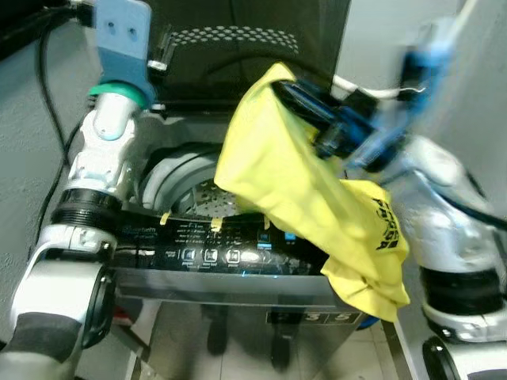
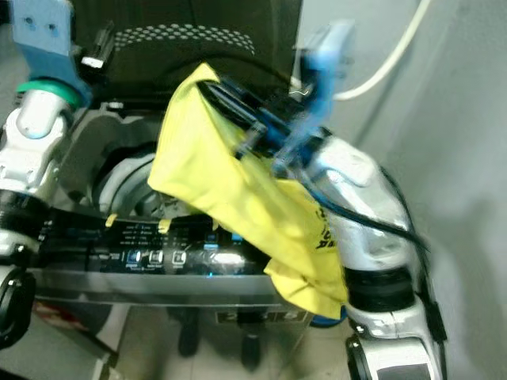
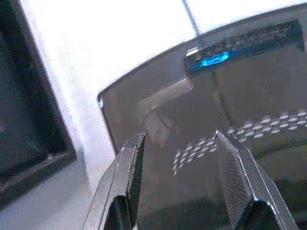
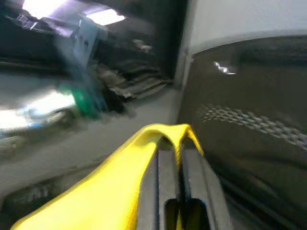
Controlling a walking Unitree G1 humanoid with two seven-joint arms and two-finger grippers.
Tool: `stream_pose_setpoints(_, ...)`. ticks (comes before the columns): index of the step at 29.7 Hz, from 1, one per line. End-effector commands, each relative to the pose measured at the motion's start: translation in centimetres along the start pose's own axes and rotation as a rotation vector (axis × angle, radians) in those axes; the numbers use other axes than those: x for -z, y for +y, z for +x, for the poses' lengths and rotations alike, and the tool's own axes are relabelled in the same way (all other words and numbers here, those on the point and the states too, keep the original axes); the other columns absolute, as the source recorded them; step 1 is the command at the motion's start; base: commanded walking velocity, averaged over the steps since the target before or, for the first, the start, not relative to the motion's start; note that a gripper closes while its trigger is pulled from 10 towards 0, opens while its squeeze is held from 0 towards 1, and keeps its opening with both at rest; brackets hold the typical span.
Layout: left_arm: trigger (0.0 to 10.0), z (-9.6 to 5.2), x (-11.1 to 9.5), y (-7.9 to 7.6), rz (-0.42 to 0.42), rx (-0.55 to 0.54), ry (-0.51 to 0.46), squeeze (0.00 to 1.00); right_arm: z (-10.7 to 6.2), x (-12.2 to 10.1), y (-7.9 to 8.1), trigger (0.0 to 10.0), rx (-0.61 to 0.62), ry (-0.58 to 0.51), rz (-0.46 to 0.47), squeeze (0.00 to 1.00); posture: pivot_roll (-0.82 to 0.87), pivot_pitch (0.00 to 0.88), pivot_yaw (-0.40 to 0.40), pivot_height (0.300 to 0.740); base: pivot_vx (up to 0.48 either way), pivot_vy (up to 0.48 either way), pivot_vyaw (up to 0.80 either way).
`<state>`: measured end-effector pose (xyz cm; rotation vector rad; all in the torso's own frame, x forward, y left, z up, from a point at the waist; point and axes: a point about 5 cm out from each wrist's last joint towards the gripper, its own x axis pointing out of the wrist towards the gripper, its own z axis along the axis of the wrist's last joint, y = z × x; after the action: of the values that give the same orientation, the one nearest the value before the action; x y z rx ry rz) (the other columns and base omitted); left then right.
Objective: Clothes washing
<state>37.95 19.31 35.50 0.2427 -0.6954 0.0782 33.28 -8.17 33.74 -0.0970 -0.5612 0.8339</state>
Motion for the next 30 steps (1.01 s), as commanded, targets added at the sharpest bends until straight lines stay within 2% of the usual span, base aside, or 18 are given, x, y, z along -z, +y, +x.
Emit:
stream_pose_setpoints(1,10.0,-1.3,0.7,-0.6,-0.009,0.025,0.009,0.00,1.8,1.1,0.5,10.0,0.066,0.027,-0.045,0.00,0.02,0.048,0.054,0.740,0.000,0.000,0.00)
stream_pose_setpoints(3,10.0,-3.6,1.3,-1.3,-0.017,0.044,0.001,0.00,4.4,2.4,1.8,10.0,0.121,0.042,-0.051,0.00,0.02,0.048,0.051,0.740,0.000,0.000,0.00)
stream_pose_setpoints(4,10.0,-3.6,1.3,-1.3,-0.017,0.044,0.001,0.00,4.4,2.4,1.8,10.0,0.121,0.042,-0.051,0.00,0.02,0.048,0.051,0.740,0.000,0.000,0.00)
stream_pose_setpoints(5,10.0,-4.8,1.2,-1.6,0.019,0.025,-0.019,0.00,5.5,2.5,2.6,10.0,0.121,0.037,-0.049,0.00,0.05,0.049,0.036,0.740,0.000,0.000,0.00)
stream_pose_setpoints(6,10.0,-4.8,1.2,-1.6,0.019,0.025,-0.019,0.00,5.5,2.5,2.6,10.0,0.121,0.037,-0.049,0.00,0.05,0.049,0.036,0.740,0.000,0.000,0.00)
stream_pose_setpoints(8,10.0,-7.8,1.1,-2.6,0.068,0.002,-0.030,0.00,7.7,2.6,4.8,10.0,0.081,0.021,-0.083,0.00,0.09,0.044,0.010,0.740,0.000,0.000,0.00)
stream_pose_setpoints(9,10.0,-7.8,1.1,-2.6,0.068,0.002,-0.030,0.00,7.7,2.6,4.8,10.0,0.081,0.021,-0.083,0.00,0.09,0.044,0.010,0.740,0.000,0.000,0.00)
stream_pose_setpoints(10,10.0,-9.2,1.2,-3.3,0.070,0.022,-0.014,0.00,8.3,2.7,5.9,10.0,0.048,0.025,-0.112,0.00,0.10,0.045,0.002,0.740,0.000,0.000,0.00)
stream_pose_setpoints(12,10.0,-11.1,1.5,-4.2,0.045,0.073,0.034,0.00,8.8,3.5,7.3,10.0,-0.006,0.041,-0.163,0.00,0.13,0.047,-0.015,0.740,0.000,0.000,0.00)
stream_pose_setpoints(13,10.0,-11.1,1.5,-4.2,0.045,0.073,0.034,0.00,8.8,3.5,7.3,10.0,-0.006,0.041,-0.163,0.00,0.13,0.047,-0.015,0.740,0.000,0.000,0.00)
stream_pose_setpoints(14,10.0,-12.0,1.4,-4.6,0.029,0.125,0.058,0.00,8.8,4.2,7.9,10.0,-0.034,0.049,-0.177,0.00,0.13,0.048,-0.020,0.740,0.000,0.000,0.00)
stream_pose_setpoints(15,10.0,-12.0,1.4,-4.6,0.029,0.125,0.058,0.00,8.8,4.2,7.9,10.0,-0.034,0.049,-0.177,0.00,0.13,0.048,-0.020,0.740,0.000,0.000,0.00)
stream_pose_setpoints(16,10.0,-12.7,1.4,-4.7,0.012,0.153,0.080,0.00,8.7,4.8,8.2,10.0,-0.058,0.064,-0.190,0.21,0.14,0.050,-0.022,0.740,0.000,0.000,0.00)
stream_pose_setpoints(17,10.0,-13.4,1.4,-4.6,-0.010,0.169,0.107,0.00,8.5,5.5,8.4,10.0,-0.088,0.084,-0.203,1.00,0.14,0.051,-0.024,0.740,0.000,0.000,0.00)
stream_pose_setpoints(24,10.0,-13.6,1.3,-4.2,-0.013,0.155,0.125,0.00,8.5,5.9,8.4,10.0,-0.118,0.096,-0.224,1.00,0.14,0.048,-0.021,0.740,0.000,0.000,0.00)
stream_pose_setpoints(28,10.0,-13.4,0.8,-4.9,-0.024,0.162,0.135,0.00,7.7,6.8,8.0,10.0,-0.324,0.186,-0.341,1.00,0.13,0.052,-0.012,0.740,0.000,0.000,0.00)
stream_pose_setpoints(29,10.0,-13.5,0.6,-5.1,-0.030,0.167,0.139,0.00,7.5,7.0,7.9,10.0,-0.349,0.208,-0.382,1.00,0.13,0.052,-0.012,0.740,0.000,0.000,0.00)
stream_pose_setpoints(30,10.0,-13.5,0.6,-5.1,-0.030,0.167,0.139,0.00,7.5,7.0,7.9,10.0,-0.349,0.208,-0.382,1.00,0.13,0.052,-0.012,0.740,0.000,0.000,0.00)
